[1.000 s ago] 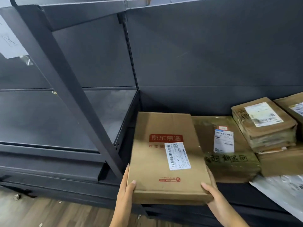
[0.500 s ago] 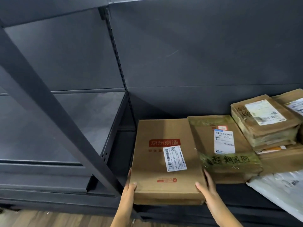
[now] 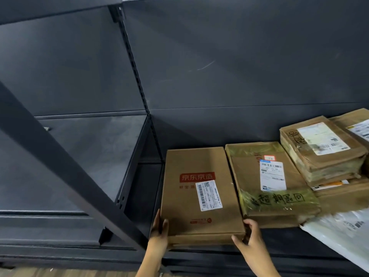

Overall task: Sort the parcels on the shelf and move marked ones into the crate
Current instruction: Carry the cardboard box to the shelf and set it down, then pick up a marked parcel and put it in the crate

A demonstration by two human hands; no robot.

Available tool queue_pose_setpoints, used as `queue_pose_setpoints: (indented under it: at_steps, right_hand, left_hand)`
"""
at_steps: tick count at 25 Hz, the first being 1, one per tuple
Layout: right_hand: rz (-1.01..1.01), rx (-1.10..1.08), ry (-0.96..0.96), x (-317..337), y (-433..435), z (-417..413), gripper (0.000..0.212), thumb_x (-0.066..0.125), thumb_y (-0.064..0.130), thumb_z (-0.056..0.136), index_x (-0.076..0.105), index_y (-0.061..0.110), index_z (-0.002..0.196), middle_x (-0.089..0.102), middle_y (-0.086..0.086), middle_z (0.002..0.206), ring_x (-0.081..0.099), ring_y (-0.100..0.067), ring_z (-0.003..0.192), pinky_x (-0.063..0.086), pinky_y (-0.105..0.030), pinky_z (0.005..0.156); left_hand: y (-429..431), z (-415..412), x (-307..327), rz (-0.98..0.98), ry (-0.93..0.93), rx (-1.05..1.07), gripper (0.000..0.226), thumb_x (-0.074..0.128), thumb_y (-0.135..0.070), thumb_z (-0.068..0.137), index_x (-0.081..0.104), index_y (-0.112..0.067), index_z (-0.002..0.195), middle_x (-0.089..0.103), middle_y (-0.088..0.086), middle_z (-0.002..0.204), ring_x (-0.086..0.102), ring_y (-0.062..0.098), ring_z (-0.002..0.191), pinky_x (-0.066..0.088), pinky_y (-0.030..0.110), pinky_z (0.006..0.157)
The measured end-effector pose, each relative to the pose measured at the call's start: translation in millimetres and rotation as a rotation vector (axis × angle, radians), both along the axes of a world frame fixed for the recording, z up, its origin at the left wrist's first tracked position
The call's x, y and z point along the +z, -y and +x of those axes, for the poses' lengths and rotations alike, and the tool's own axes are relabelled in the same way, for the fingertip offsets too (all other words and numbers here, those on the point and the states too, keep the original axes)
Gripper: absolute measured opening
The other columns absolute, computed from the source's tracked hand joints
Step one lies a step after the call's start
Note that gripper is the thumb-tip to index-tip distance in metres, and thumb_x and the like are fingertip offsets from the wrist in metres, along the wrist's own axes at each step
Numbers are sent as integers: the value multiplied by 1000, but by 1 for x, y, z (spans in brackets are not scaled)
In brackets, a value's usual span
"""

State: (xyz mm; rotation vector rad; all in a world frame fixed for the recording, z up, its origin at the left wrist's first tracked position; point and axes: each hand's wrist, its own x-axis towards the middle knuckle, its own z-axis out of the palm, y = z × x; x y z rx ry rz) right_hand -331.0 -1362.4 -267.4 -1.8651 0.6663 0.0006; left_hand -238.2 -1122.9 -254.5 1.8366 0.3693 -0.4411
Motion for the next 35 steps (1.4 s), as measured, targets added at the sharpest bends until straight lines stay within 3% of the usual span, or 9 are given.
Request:
queue_pose_setpoints:
  at_steps: [3,8,11,13,16,19,24,29,35]
  right_hand:
    - [-7,-45,-26,3,-6,9,48,73,9,77,37,17,107,48,-9,117,56,-26,100,43,-14,66]
    - [28,-104,-59,3,-22,13,41,72,13,78,42,9,106,47,-9,112,54,-21,92,43,-25,75]
    - [26,-127,-61,4,-25,12,39,73,12,77,44,13,102,49,-9,111,55,-21,94,45,-29,82]
    - [24,-195,-54,10,-15,9,44,73,5,75,48,8,112,45,-7,112,51,-22,104,42,-31,92]
    - [81,-455,19,28,17,-6,45,64,0,81,47,4,122,40,-10,118,45,-22,110,35,-36,100]
    - [48,-702,111,46,71,-18,44,61,6,85,44,3,126,40,-16,132,44,-32,118,35,-41,99]
    - [91,-630,64,50,147,-13,54,65,16,84,41,3,131,45,-17,131,50,-29,106,40,-40,91]
    - [209,-508,13,48,162,-1,50,69,17,82,44,4,123,56,-16,110,56,-32,103,46,-42,89]
    - [187,-498,79,52,171,-6,44,73,13,77,50,13,115,57,-14,117,57,-30,107,47,-44,95]
  left_hand:
    - [8,7,15,-12,-51,58,49,40,-34,99,25,-33,145,42,1,141,48,28,112,54,48,85]
    - [2,19,14,71,-60,76,49,39,-36,98,25,-34,145,43,6,142,50,36,115,55,48,76]
    - [1,22,14,183,-41,17,50,36,-38,98,23,-33,146,45,8,141,55,34,105,54,48,85]
    - [3,29,18,384,-37,-64,53,35,-38,99,19,-28,149,40,11,147,51,35,118,48,44,96]
    - [21,35,28,641,-10,-182,59,37,-38,98,19,-18,150,21,9,156,29,30,140,32,43,112]
    - [69,22,48,462,123,-357,60,44,-36,95,24,-15,148,24,6,156,27,27,142,28,44,115]
    - [162,-2,73,99,34,-480,62,45,-35,97,17,-21,150,28,-2,155,29,21,142,27,28,110]
    - [213,-21,72,0,-70,-472,65,52,-25,94,18,-22,150,40,-3,146,37,19,136,29,22,106]
    - [218,-33,85,-14,114,-367,74,59,-21,91,16,-20,151,33,-4,150,31,16,139,25,25,112]
